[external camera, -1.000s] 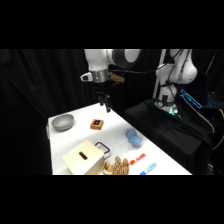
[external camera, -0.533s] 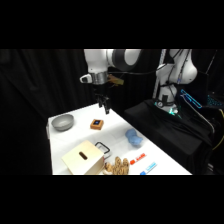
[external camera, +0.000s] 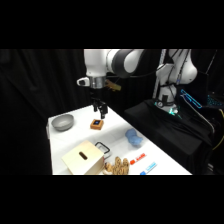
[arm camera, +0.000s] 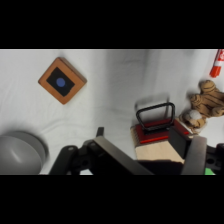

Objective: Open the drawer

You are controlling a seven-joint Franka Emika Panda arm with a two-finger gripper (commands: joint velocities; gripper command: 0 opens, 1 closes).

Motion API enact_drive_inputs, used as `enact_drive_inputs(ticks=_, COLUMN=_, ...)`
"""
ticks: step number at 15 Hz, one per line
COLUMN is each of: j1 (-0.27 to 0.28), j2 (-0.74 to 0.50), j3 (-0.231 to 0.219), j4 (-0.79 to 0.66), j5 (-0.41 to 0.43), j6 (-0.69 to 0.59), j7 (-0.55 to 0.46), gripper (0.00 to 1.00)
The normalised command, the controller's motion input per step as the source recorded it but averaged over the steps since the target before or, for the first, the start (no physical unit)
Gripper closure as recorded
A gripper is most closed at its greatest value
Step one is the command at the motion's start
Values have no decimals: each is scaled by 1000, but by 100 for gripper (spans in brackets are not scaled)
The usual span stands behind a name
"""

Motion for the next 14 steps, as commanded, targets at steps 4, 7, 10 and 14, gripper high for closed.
enact_drive_inputs(ticks=4, j1=-23, j2=199, j3=76, j4=117, j5=182, j6=285, j7=-227, gripper=0)
enact_drive_inputs(ticks=7, j1=-17, j2=254, j3=91, j4=178, j5=148, j6=207, j7=-181, gripper=0)
enact_drive_inputs(ticks=10, j1=-19, j2=228, j3=88, j4=198, j5=129, j6=160, j7=-167, gripper=0)
enact_drive_inputs(ticks=14, j1=-21, j2=187, j3=74, j4=133, j5=95, j6=219, j7=-153, gripper=0)
